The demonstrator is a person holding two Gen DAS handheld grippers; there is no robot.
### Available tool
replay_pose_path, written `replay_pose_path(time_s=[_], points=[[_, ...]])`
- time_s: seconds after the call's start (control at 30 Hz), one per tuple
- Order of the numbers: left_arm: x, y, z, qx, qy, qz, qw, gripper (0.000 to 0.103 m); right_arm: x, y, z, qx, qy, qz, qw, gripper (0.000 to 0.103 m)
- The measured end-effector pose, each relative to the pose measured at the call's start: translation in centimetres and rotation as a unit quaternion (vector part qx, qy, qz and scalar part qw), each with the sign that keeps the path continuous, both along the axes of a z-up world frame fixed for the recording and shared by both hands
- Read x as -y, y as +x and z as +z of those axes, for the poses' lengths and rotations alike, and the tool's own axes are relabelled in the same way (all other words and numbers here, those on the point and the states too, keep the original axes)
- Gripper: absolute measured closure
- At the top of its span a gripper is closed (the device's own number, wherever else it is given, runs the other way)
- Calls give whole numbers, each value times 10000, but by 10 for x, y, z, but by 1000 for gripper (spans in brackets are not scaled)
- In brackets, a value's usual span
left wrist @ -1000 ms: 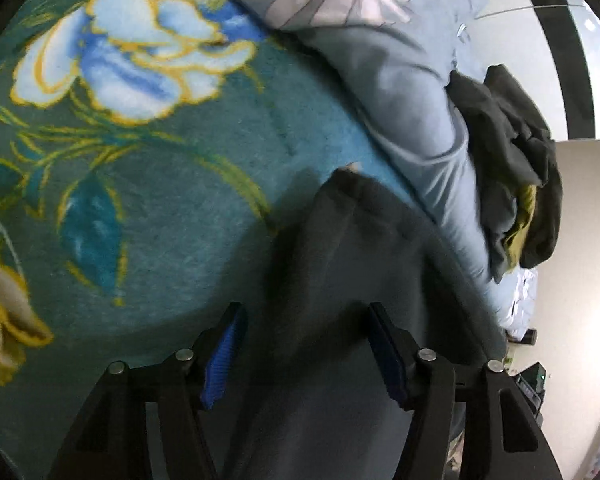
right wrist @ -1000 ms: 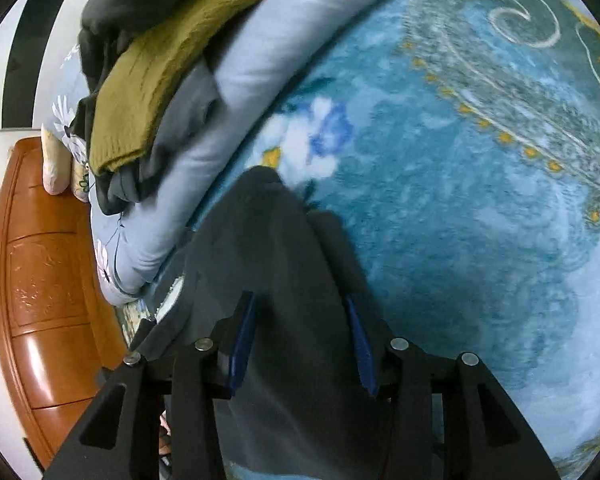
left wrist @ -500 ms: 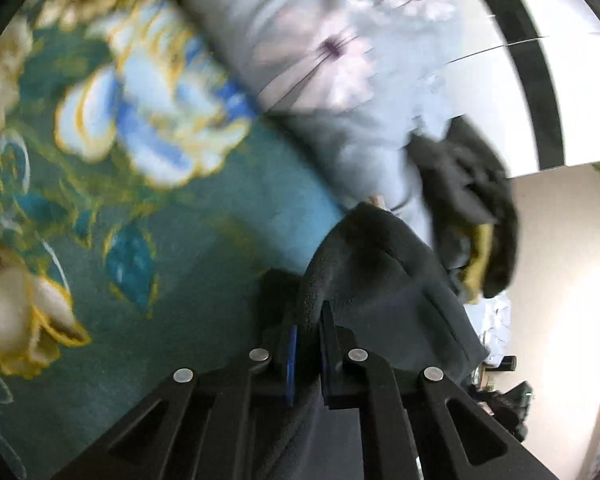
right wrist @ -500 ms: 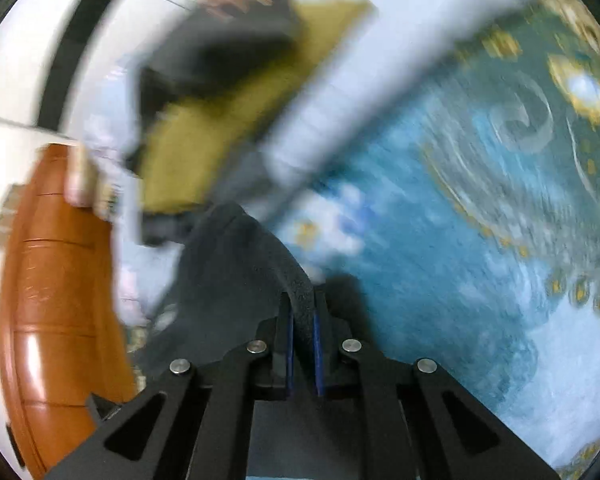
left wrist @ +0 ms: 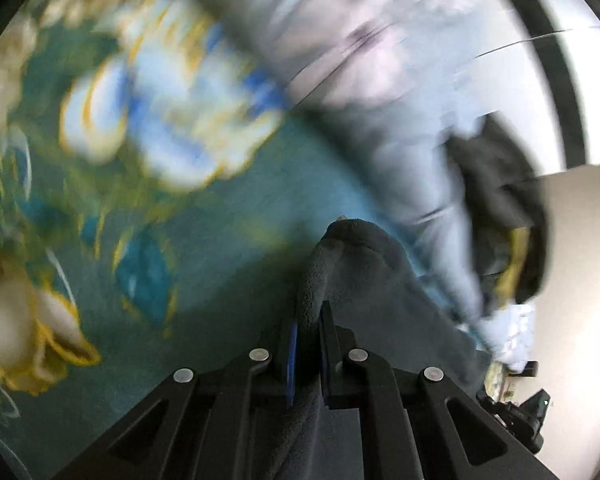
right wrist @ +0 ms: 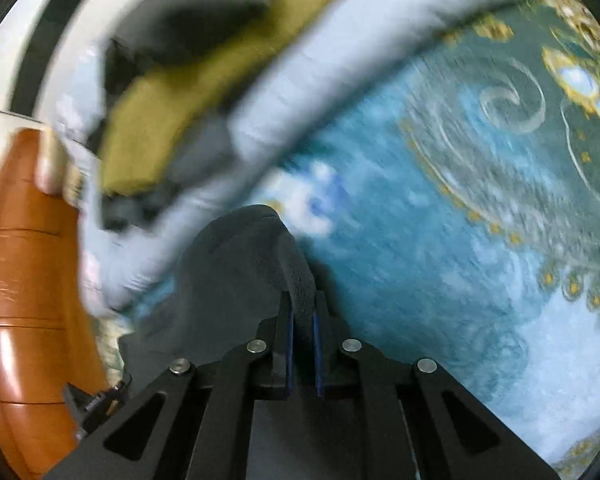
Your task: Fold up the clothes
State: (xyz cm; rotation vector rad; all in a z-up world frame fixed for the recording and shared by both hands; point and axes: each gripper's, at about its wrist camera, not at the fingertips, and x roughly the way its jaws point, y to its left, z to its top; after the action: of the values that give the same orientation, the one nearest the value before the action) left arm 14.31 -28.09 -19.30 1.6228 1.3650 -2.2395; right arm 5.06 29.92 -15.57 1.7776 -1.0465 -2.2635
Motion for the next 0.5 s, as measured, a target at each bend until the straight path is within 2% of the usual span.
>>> replay_pose_path(time_s=[0.07, 0.13, 0.27, 0.3, 0.33, 0.37, 0.4, 0.43, 0.5], points=[[5, 4, -16, 231, 320, 127, 9991, 93, 0, 2, -12, 193, 44, -14, 9998, 95], [8, 3, -12, 184, 508, 122, 9985, 93, 0, 5, -23, 369, 71, -26, 9993, 93], [13, 4, 11, -55, 667, -48, 9977, 90, -10, 7, -6, 116, -284, -54, 9995, 91], [14, 6, 19, -159, 693, -87, 9974, 85, -13, 12, -1, 21, -328, -69, 9994, 91], [15, 12, 29, -299, 693, -75, 9971, 80, -16, 17, 4, -69, -376, -90, 9992, 85], [17, 19, 37, -424, 699, -51, 9966, 61, -20, 26, 8, -120, -451, -166, 9988, 73], [18, 29, 40, -459, 735, 43, 9962, 38, -24, 37, 7, -129, -540, -272, 9981, 68], [20, 40, 42, -494, 771, 136, 9957, 32, -28, 48, 6, -131, -626, -373, 9973, 59], [23, 63, 41, -543, 853, 369, 9942, 27, -32, 70, 2, -5, -684, -460, 9966, 51]])
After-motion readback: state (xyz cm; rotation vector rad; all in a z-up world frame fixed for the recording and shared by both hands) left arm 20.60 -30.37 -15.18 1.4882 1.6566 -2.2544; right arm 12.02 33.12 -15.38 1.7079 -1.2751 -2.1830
